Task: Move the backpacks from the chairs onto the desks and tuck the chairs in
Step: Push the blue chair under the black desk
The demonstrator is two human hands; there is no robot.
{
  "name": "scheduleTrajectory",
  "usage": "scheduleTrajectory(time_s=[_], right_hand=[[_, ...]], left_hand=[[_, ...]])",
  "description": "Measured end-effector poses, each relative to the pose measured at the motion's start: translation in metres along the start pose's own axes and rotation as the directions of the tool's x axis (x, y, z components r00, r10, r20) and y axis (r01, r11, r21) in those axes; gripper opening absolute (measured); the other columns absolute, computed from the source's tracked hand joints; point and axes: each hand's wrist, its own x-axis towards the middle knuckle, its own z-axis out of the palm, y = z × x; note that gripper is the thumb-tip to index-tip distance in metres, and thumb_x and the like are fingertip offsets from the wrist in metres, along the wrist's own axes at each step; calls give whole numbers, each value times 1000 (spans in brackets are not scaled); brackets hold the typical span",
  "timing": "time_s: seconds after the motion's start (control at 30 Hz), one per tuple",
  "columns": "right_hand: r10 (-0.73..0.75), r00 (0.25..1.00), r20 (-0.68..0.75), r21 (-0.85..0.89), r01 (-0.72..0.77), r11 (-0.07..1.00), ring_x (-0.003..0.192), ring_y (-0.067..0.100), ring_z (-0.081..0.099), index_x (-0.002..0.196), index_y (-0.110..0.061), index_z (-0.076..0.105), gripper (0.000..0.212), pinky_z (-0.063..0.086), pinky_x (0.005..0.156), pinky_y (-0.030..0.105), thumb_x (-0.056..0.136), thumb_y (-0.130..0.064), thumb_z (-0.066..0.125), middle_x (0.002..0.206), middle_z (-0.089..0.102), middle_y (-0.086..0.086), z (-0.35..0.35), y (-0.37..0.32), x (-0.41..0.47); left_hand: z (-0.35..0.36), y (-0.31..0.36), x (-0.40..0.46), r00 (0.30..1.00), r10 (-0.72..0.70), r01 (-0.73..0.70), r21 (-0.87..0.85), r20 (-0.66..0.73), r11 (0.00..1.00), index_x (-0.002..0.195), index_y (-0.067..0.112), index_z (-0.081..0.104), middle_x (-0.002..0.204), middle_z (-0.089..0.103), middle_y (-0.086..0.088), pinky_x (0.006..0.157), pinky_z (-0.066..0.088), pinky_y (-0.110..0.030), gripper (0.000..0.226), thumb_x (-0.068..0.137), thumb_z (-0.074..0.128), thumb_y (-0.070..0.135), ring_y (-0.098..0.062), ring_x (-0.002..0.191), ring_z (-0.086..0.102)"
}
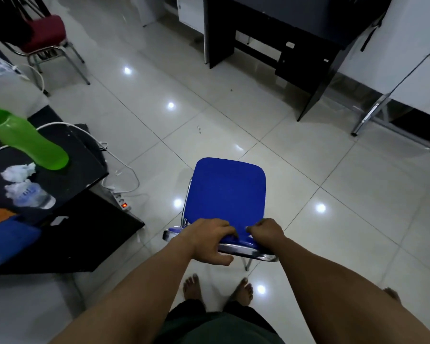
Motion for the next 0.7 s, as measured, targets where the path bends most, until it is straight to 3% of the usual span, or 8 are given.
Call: scheduleTrajectory(time_s=[0.1, 0.3, 0.43, 0.5, 0.6, 0.7], right_hand=[[-43, 999, -8, -100, 42, 994, 79, 19, 60, 87, -19, 65, 20, 51, 73, 33, 77, -36, 63, 85, 65, 1, 12, -9, -6], [-126, 992, 6, -118, 126, 985, 81, 15, 62, 87, -22, 70, 19, 50, 70, 29, 83, -39, 64, 88, 68, -3, 10, -12, -12], [-180, 984, 10, -105, 180, 978, 71, 12, 60, 74, -22, 69, 29, 43, 59, 26, 85, -47, 61, 74, 66, -4, 7, -12, -24], [-259, 965, 31, -121, 260, 958, 67, 12, 58, 69, -24, 65, 41, 39, 58, 26, 88, -59, 54, 68, 62, -5, 5, -13, -35], [-394, 917, 52, -231, 395, 889, 74, 11, 59, 84, -29, 64, 60, 45, 64, 28, 84, -82, 36, 78, 65, -7, 7, -11, -54], [-527, 843, 111, -400, 523, 753, 79, 10, 59, 103, -34, 58, 71, 51, 70, 31, 74, -93, 32, 90, 64, -12, 10, -5, -67]], left_hand=[[-2, -11, -5, 995, -37, 32, 58, 90, 998, 132, 34, 49, 121, 58, 11, 87, 51, -36, 58, 76, 60, 45, -14, 107, 56], [-3, -11, -1, 990, -70, 62, 65, 126, 996, 136, 38, 47, 120, 63, 12, 92, 50, -38, 64, 73, 59, 44, -16, 105, 59], [-3, -12, -3, 991, -67, 61, 59, 112, 996, 132, 39, 50, 111, 67, 12, 85, 52, -35, 62, 71, 57, 47, -15, 95, 62], [-3, -10, -5, 995, -49, 41, 87, 90, 995, 127, 38, 52, 104, 68, 10, 77, 50, -32, 55, 73, 55, 48, -17, 89, 62], [-2, -9, -11, 999, -36, 31, 140, 39, 990, 119, 35, 56, 103, 68, 9, 71, 46, -30, 41, 79, 55, 45, -18, 88, 64], [2, -15, -22, 999, -43, 43, 179, -5, 983, 134, 36, 50, 121, 65, 11, 82, 51, -35, 52, 83, 53, 43, -16, 101, 64]])
